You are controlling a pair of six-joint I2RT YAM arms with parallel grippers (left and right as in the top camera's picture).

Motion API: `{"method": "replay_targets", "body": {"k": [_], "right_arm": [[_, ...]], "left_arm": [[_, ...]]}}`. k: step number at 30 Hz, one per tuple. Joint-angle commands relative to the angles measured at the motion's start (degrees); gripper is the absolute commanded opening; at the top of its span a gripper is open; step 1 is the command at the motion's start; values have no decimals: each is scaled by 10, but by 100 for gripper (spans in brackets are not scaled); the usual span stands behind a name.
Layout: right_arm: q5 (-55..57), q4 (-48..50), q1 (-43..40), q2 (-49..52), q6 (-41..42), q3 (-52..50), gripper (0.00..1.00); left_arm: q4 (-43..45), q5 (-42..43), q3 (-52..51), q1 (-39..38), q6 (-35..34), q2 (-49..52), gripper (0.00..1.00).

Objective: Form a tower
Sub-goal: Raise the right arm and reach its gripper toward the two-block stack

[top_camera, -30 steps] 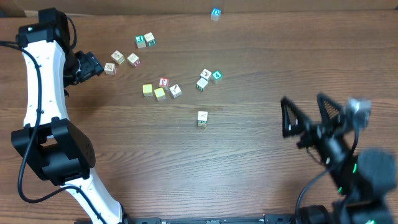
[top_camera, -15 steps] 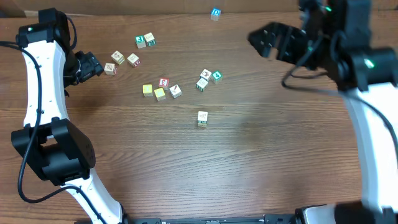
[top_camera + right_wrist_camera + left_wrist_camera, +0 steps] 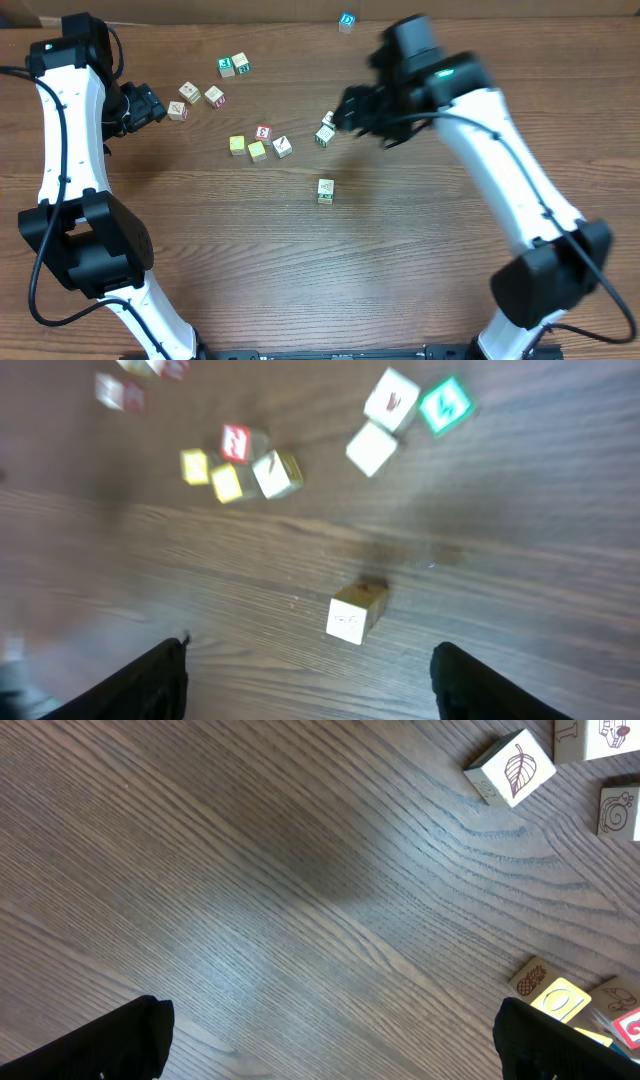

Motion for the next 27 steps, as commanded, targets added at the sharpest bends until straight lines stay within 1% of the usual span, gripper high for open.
{"method": "replay_targets", "body": {"k": [1,5,10,17,27], "right_arm": [[116,0,43,26,54,16,78],[134,3,87,70,74,16,82],[174,3,112,120,108,16,83],[174,5,115,167,115,15,83],[157,48,116,173,120,-46,82]], "left_arm": [[1,2,7,-1,3,-9,100],[1,2,7,-1,3,-9,99],[1,2,7,-1,3,-9,99],[1,2,7,-1,3,-9,100],[1,2,7,-1,3,-9,100]]}}
